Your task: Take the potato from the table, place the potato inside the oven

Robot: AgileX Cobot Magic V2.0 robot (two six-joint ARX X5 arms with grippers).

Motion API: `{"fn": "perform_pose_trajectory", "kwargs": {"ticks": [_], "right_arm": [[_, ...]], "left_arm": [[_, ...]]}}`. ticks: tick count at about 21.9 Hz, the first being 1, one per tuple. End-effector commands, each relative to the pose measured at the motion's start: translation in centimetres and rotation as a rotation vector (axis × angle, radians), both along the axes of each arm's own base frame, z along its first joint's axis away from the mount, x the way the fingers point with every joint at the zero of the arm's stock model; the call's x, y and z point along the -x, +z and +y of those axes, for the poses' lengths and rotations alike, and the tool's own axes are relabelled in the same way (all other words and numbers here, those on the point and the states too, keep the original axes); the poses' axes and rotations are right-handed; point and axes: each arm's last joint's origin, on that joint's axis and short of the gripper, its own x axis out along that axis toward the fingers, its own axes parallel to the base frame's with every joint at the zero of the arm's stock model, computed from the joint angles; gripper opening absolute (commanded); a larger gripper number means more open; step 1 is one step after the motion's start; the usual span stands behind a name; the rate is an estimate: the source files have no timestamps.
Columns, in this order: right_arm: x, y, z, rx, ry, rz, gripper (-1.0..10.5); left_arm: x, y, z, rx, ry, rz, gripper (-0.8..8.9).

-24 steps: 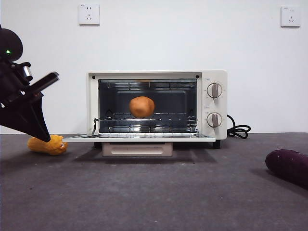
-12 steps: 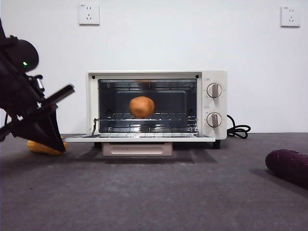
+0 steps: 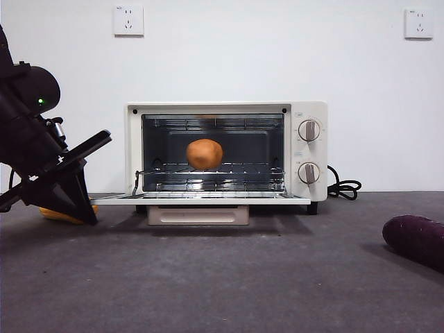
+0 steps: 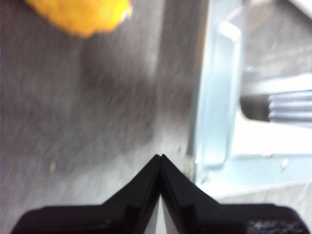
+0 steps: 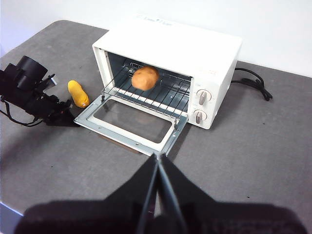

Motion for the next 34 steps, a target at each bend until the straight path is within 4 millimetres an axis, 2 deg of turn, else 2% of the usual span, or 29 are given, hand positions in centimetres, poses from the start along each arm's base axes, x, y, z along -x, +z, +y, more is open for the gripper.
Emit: {"fn": "perform_pose_trajectory", "kwargs": {"ticks": [1,13,21,34], "right_arm": [[0.0,-0.3,0.0,0.014,-0.001,0.022,0.0],[0.0,-0.3,0.0,0.014,-0.001,0.023,0.0],[0.0,-0.3,0.0,0.008,-0.005,0.025,0.0],[0.0,-0.3,0.0,-0.005,-0.012,0.031,0.0]], "left_arm": [[-0.2,-0.3,-0.2,0.055,0.019,0.015,-0.07],[-0.8,0.5,-0.6,0.235,0.01,-0.014,-0.07],[-0.8,0.9,-0.6,0.254,0.0,-0.025,-0.07],[-0.9,4.3,-0.4,0.271,0.003,-0.171,-0.07]]}}
